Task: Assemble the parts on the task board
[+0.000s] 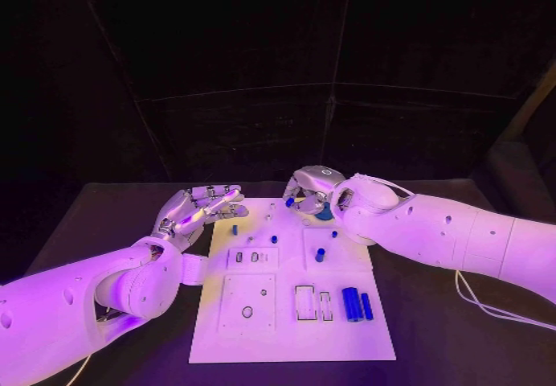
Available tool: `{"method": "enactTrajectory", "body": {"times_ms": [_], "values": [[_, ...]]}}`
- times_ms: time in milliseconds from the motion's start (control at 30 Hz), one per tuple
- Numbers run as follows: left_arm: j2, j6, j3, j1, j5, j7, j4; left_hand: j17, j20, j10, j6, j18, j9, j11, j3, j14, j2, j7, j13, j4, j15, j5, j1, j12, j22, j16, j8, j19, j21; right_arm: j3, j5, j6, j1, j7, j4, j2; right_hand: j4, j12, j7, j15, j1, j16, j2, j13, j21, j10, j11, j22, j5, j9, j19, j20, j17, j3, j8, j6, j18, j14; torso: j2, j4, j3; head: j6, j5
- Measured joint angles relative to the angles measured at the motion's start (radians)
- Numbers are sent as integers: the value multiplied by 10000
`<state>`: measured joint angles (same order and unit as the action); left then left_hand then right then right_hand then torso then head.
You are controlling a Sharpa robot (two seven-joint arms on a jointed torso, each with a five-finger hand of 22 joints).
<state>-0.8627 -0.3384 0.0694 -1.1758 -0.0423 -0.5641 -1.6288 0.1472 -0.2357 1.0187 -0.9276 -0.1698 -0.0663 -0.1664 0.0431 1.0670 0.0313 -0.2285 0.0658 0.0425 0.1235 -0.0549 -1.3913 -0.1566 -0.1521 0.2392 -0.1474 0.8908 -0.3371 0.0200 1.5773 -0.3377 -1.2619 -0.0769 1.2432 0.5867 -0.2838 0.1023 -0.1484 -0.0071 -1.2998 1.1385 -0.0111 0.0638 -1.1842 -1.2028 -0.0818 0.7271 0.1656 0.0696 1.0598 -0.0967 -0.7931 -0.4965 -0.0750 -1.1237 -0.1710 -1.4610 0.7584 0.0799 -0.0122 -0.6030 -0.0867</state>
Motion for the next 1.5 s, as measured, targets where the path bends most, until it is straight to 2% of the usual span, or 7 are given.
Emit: {"method": "enactTrajectory", "body": {"times_ms": [300, 700, 1033, 1333, 1367, 1500], "values": [[12, 19, 0, -3, 2, 12, -12, -1, 27, 0, 0, 0, 0, 0, -28, 0, 0, 0, 0, -28, 0, 0, 0, 0, 0, 0, 0, 28, 0, 0, -110, -262, -4, 62, -861, -835, 80, -5, 0, 17, 64, 55, -64, 3, -38, 1, -1, 35, 0, -7, -3, 3, -33, -80, 5, 1, 0, 17, 36, 0, 11, 24, 87], [11, 30, -1, -10, 3, 35, -42, 7, 27, 0, 0, 1, -1, 0, -28, 0, 0, 0, 0, -28, 0, 0, 0, 0, 8, 1, 0, 28, 0, 0, -194, -106, -8, 149, -1613, -1509, 149, -36, -37, 17, 158, 95, -158, 1, -77, 4, -4, 43, 0, -13, -39, -33, -61, -149, 32, 41, -1, 16, 104, 37, -1, 15, 109], [27, 37, -2, -14, 4, 45, -45, 6, 27, 0, 0, 0, -1, 0, -28, 0, 0, 0, 1, -27, 0, 0, 0, 0, 7, 1, 0, 28, 0, -14, -218, 195, -24, 145, -1923, -1722, 190, -38, -69, 17, 164, 95, -164, -1, -77, 43, -42, 42, -1, -24, -73, -68, -59, -189, 62, 81, -1, 16, 113, 43, -5, -28, 133], [20, 49, -2, -16, 4, 60, -42, 5, 8, -7, 0, 0, -1, -7, -28, 0, 0, 0, 1, -27, 0, 0, 0, 1, 9, -42, 0, 46, 0, -33, -176, 393, -59, 45, -2000, -1763, 233, -76, -98, 52, 235, 94, -234, 1, -77, 100, -92, -31, -1, -29, -135, -77, 35, -231, 64, 124, -1, 52, 123, 32, -5, -64, 154], [19, 51, -2, -16, 4, 61, -43, 5, 0, -38, 0, 0, -1, -37, -27, 0, 0, 0, 1, -27, 0, 0, 0, 29, 15, -48, 0, 55, 0, -34, -167, 411, -63, 27, -2003, -1763, 247, -76, -130, 53, 252, 95, -251, 1, -77, 142, -68, -53, -31, -29, -179, -101, 52, -245, 64, 167, 0, 52, 124, 31, -5, -73, 161], [15, 58, -2, -19, 5, 66, -43, 4, 0, -37, 0, 0, -1, -37, -28, 0, 0, 0, 1, -27, 0, 0, 0, 41, 16, -48, 0, 55, 0, -32, -109, 468, -63, -32, -2030, -1775, 289, -271, -212, 200, 438, -140, -433, 8, 157, 514, -165, -572, -46, -53, -610, -153, 500, -288, 121, 552, -1, 199, 128, 27, -5, -81, 179]]}}
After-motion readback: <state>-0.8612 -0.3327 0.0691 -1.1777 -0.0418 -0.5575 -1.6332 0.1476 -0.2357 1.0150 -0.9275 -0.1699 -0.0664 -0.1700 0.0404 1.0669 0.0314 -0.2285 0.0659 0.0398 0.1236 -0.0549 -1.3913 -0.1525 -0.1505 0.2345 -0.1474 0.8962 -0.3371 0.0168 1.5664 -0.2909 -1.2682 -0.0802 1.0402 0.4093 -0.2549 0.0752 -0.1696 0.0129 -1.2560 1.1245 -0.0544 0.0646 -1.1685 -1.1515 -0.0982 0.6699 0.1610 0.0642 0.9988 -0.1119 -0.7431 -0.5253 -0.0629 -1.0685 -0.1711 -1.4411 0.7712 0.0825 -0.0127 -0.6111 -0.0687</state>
